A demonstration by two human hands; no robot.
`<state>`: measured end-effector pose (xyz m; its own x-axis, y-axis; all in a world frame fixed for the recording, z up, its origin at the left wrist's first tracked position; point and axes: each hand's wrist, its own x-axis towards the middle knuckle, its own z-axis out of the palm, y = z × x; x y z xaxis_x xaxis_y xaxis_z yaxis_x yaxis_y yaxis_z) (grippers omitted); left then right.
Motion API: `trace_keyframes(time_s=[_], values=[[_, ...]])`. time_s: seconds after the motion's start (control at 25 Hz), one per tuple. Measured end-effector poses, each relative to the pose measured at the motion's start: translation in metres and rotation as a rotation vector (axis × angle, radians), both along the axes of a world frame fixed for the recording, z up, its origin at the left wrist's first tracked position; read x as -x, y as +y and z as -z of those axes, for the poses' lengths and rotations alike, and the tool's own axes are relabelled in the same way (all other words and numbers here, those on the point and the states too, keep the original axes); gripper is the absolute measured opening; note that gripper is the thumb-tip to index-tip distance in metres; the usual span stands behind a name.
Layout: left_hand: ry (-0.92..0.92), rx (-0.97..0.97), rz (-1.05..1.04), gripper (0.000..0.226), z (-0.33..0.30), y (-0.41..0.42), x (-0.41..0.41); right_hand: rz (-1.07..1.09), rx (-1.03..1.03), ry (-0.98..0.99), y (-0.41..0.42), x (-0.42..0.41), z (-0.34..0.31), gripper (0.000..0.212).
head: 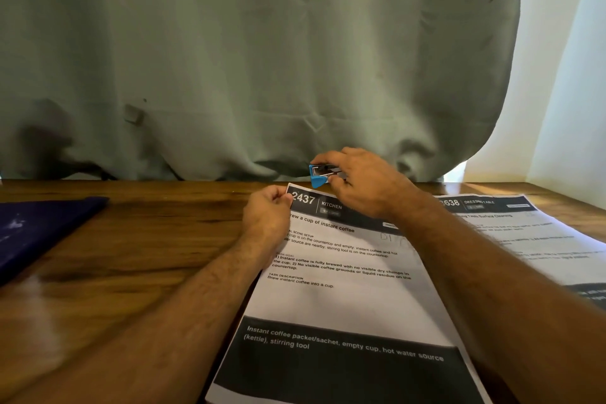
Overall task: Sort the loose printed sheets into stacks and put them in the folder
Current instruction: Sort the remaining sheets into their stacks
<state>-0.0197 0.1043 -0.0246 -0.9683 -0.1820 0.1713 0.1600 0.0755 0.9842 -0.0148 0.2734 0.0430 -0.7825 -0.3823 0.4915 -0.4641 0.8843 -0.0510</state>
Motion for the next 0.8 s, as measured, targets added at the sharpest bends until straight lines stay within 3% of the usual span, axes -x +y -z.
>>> trace_keyframes(time_s=[0.36, 0.8], values=[[0.019, -0.082, -0.054, 0.008, 0.001, 0.002, 0.011, 0.048, -0.005, 0.009, -0.011, 0.013, 0.023, 0.052], [0.16, 0.064, -0.082, 0.009, -0.003, 0.002, 0.001, 0.122, -0.161, 0.186, -0.013, 0.006, 0.022, 0.054]])
